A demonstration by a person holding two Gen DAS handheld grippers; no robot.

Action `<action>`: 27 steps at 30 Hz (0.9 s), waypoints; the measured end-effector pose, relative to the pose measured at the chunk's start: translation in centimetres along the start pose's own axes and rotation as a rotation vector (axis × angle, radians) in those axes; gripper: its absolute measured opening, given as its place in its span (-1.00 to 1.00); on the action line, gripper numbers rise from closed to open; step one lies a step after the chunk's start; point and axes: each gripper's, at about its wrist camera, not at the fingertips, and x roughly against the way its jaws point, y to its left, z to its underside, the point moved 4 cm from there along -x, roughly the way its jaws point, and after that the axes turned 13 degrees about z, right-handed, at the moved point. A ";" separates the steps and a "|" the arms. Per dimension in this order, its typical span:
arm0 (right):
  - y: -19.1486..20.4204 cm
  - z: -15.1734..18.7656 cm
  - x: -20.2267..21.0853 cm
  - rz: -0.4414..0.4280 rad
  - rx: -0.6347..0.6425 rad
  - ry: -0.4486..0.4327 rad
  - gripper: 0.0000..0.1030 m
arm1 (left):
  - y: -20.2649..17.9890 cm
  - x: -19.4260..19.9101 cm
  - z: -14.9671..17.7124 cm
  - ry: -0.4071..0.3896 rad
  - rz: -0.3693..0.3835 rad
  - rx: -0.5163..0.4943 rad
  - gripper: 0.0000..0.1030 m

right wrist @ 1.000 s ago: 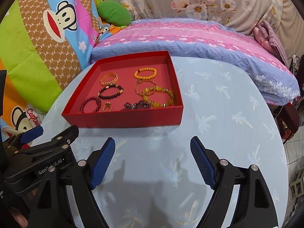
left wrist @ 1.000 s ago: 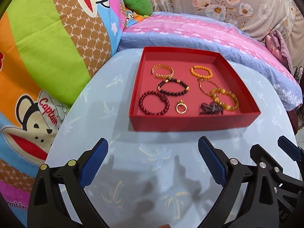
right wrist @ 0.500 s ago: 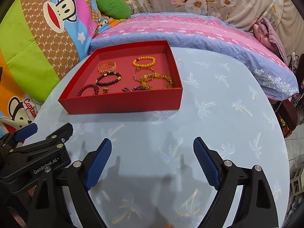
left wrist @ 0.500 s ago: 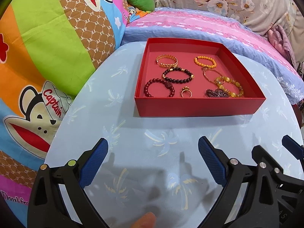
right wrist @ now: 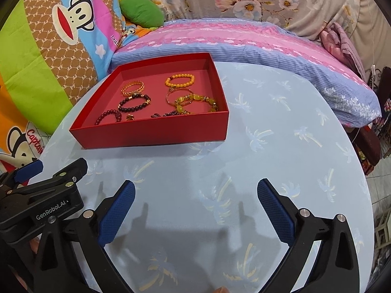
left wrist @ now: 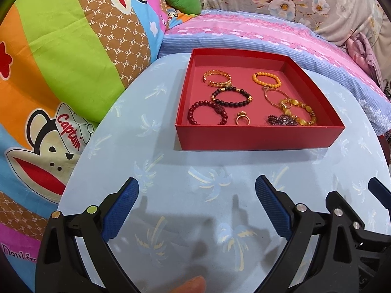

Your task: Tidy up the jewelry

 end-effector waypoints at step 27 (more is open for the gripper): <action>0.0 0.3 -0.2 0.016 -0.006 -0.006 0.88 | 0.1 -0.1 0.4 -0.005 -0.003 0.017 0.79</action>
